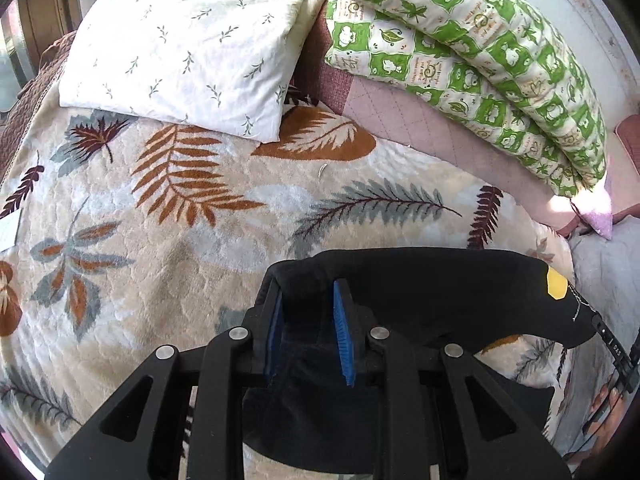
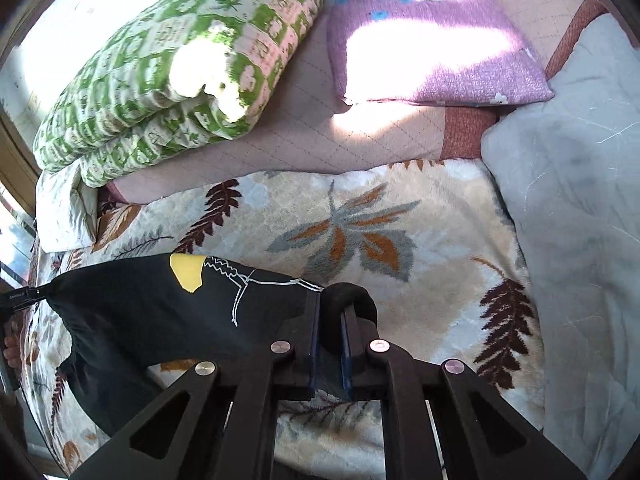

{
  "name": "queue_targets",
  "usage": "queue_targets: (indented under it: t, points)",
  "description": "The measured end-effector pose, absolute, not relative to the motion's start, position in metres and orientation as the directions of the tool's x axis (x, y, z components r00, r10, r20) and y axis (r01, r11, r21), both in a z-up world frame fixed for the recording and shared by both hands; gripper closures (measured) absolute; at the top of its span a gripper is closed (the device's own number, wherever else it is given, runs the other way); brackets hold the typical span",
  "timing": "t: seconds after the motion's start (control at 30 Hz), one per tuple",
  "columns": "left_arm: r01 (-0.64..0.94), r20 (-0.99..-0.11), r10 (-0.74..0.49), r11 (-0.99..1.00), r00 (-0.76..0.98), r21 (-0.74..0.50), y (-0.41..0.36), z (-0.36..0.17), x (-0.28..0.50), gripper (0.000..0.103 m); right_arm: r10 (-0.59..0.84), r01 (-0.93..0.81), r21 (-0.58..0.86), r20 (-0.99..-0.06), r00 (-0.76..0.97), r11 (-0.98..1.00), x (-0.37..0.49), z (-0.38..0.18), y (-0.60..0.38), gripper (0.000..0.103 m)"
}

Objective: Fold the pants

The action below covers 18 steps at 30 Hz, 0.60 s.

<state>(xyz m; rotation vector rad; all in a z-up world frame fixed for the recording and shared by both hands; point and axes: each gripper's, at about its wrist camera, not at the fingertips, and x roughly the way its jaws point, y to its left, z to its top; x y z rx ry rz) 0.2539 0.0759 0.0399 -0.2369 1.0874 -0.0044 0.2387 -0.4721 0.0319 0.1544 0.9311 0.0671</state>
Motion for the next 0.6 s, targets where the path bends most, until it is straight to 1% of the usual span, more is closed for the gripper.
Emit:
queue_targets:
  t: [0.2, 0.37, 0.47, 0.6]
  points:
    - [-0.116, -0.876, -0.144, 0.969, 0.46, -0.22, 0.088, 0.028, 0.203, 0.082, 0.125, -0.023, 0.141, -0.776, 0.618, 0.99, 0.177, 0.021, -0.467, 0.097]
    - [-0.141, -0.89, -0.165, 0.959, 0.425, -0.245, 0.101, 0.005, 0.163, 0.082, 0.155, -0.037, 0.168, -0.772, 0.616, 0.985, 0.123, 0.003, -0.465, 0.097]
    - [-0.164, -0.909, -0.171, 0.955, 0.381, -0.248, 0.112, -0.016, 0.146, 0.082, 0.158, -0.021, 0.183, -0.784, 0.6, 0.983, 0.093, -0.014, -0.47, 0.097]
    - [-0.181, -0.933, -0.177, 0.953, 0.313, -0.242, 0.117, -0.042, 0.136, 0.082, 0.159, 0.044, 0.227, -0.797, 0.582, 0.973, 0.062, -0.035, -0.486, 0.097]
